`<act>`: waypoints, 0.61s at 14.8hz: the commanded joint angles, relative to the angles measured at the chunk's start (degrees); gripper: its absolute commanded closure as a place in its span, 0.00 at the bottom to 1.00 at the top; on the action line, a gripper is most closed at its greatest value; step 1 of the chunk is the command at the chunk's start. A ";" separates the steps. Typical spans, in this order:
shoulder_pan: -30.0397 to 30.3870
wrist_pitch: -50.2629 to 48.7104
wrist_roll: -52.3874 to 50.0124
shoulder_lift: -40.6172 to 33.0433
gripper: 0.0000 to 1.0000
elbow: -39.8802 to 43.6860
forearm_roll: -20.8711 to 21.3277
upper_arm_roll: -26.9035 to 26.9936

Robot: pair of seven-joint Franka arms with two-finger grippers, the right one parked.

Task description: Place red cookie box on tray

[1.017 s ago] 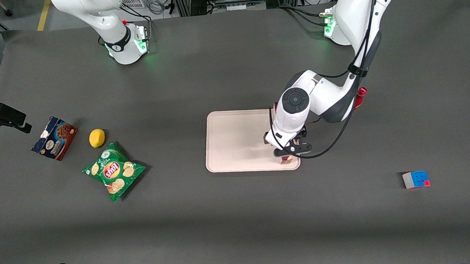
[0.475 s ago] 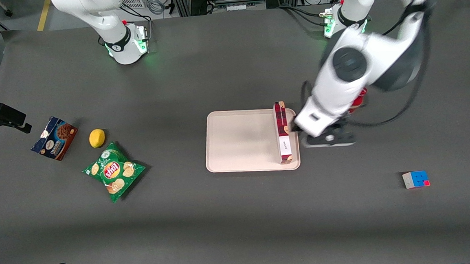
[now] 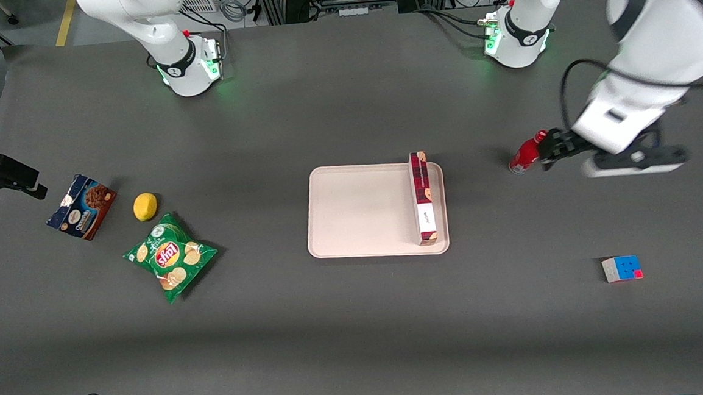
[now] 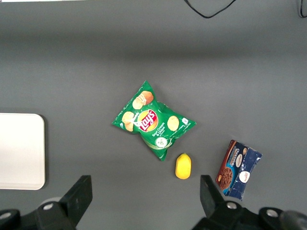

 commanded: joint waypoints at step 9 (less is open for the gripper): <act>1.26 0.52 1.95 -4.87 0.00 -2.19 -0.88 2.74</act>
